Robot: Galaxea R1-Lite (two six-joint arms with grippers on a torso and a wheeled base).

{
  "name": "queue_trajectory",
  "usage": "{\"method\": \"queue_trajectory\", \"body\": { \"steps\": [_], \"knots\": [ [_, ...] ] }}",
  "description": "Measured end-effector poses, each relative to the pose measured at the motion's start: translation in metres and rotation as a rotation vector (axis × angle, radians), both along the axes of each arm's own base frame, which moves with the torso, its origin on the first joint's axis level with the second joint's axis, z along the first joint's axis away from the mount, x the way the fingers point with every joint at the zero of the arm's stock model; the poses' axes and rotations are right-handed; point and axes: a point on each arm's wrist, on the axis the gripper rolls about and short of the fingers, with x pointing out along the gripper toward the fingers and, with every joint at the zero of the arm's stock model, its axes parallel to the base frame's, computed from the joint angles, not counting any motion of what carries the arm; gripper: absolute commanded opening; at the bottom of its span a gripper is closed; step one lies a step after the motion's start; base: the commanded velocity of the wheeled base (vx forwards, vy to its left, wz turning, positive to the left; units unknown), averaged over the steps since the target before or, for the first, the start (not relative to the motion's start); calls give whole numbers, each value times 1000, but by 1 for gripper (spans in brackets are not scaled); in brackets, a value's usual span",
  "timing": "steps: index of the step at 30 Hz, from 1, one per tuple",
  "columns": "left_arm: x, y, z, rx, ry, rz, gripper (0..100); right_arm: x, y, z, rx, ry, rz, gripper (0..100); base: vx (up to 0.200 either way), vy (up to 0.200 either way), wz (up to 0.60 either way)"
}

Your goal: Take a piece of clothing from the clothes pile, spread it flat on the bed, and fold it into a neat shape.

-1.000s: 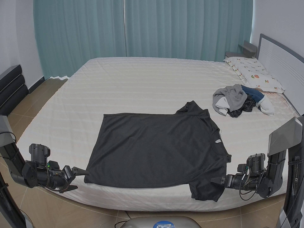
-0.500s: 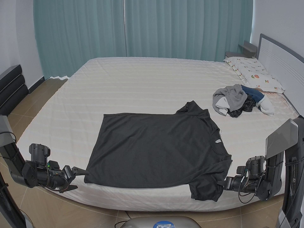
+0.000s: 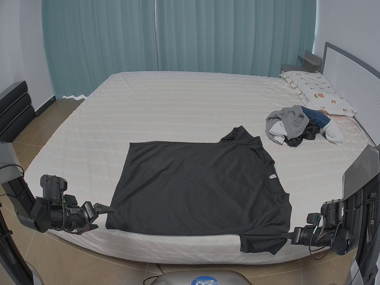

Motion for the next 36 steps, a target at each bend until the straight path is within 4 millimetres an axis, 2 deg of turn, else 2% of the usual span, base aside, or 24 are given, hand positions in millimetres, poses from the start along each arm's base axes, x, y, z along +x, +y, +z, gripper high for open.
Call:
{"method": "queue_trajectory", "body": {
  "steps": [12, 19, 26, 36],
  "knots": [
    [16, -20, -26, 260, -31, -194, 100, -5, -2, 6, -3, -1, -10, 0, 0, 0, 0],
    [22, -22, -40, 344, 0, -188, 100, -6, -2, 5, -7, 0, -9, 0, 0, 0, 0],
    [24, -30, -48, 366, 7, -197, 100, -6, -1, 4, -6, 6, -6, 0, 0, 0, 0],
    [38, -35, -56, 368, -67, -190, 100, -6, -2, 5, -4, 5, -8, 0, 0, 0, 0]
  ]
}}
